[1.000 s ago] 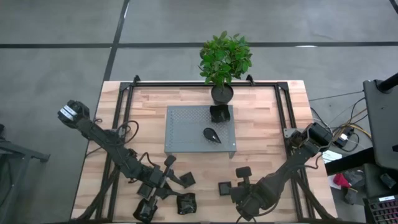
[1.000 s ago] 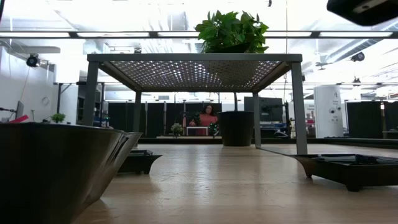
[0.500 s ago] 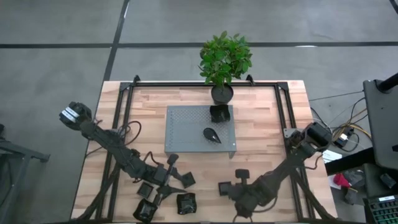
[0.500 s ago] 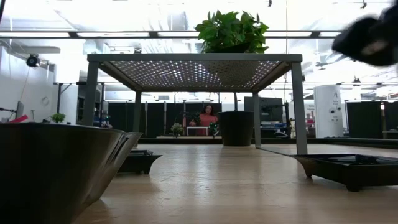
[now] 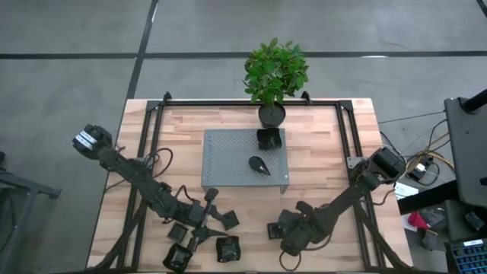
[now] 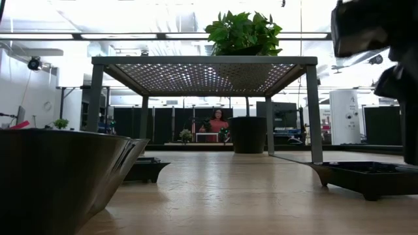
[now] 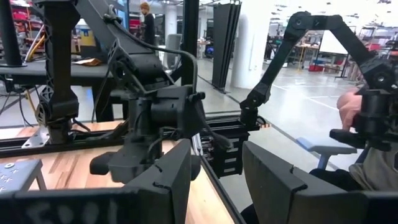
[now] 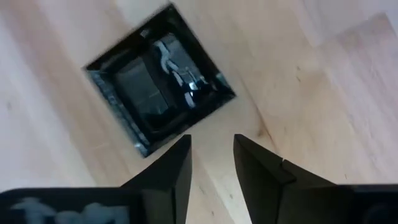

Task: Pick & Place Mini shaped plates
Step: Put the black square plate on the shelf

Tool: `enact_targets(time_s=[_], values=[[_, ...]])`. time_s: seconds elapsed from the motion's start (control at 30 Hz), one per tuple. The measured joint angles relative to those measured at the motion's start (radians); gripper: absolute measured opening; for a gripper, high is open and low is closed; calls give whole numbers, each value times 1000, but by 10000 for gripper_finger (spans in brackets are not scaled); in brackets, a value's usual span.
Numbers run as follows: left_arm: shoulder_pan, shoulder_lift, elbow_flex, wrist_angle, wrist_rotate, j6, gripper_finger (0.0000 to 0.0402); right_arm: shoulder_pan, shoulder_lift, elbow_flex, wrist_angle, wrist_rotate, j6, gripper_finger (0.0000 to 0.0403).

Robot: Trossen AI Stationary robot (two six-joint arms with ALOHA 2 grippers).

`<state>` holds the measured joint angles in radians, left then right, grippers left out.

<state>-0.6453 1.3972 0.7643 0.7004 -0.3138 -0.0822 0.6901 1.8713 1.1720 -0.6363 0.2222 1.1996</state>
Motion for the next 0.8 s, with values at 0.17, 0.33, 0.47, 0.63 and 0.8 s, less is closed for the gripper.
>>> enact_targets(time_s=[0.17, 0.33, 0.47, 0.63, 0.8], values=[[0, 0, 0, 6, 1, -5, 140, -22, 0, -19, 29, -24, 28, 116], [0, 0, 0, 4, 1, -5, 140, -24, -5, -12, 51, -25, 16, 108], [0, 0, 0, 4, 1, -5, 140, -26, -6, -3, 69, -24, 4, 107], [0, 0, 0, 5, 0, -5, 140, -34, -6, -3, 146, -21, -29, 104], [0, 0, 0, 7, 0, -5, 140, -39, -6, -20, 155, -19, -24, 103]])
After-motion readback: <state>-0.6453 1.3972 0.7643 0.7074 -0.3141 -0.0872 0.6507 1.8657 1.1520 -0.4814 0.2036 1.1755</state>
